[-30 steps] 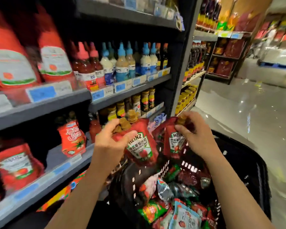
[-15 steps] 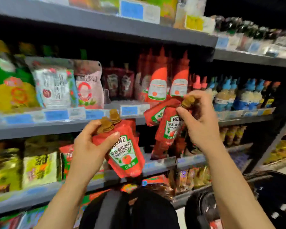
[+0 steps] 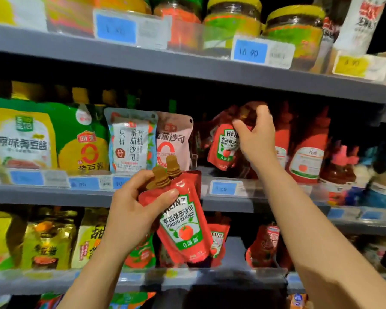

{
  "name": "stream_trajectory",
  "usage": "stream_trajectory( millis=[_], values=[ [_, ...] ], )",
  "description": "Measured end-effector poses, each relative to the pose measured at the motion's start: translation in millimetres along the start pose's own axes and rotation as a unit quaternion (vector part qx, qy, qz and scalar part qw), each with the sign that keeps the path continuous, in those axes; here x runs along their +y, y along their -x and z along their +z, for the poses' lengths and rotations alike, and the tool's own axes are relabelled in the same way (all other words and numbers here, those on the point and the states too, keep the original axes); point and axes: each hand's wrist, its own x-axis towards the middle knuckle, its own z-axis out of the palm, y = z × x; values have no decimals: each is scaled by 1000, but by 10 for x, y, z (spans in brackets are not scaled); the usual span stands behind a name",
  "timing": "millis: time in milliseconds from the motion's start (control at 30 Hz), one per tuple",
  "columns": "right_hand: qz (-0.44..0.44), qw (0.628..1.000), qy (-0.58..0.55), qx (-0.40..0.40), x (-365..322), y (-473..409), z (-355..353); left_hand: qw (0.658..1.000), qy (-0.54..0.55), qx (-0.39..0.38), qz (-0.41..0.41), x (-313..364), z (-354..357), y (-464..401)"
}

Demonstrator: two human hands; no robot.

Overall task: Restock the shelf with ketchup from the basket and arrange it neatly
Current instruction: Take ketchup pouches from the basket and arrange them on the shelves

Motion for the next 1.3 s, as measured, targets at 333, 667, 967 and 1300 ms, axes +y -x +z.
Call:
stream_trajectory(
  millis=[333,667,967,1300],
  values=[
    [34,970,38,-239,262,-510,509,1000,14,-8,-22,-40,12,-97],
    [7,969,38,-244,321,-497,556,999,-12,-30,-29,-21,35,-75],
    [-22,977,116,-176,321,-497,129,998,-19,-33,-48,-50,71,-18],
    [-47,927,277,-250,319,-587,298,998,-30,-38,-43,-9,123,-4]
  ],
)
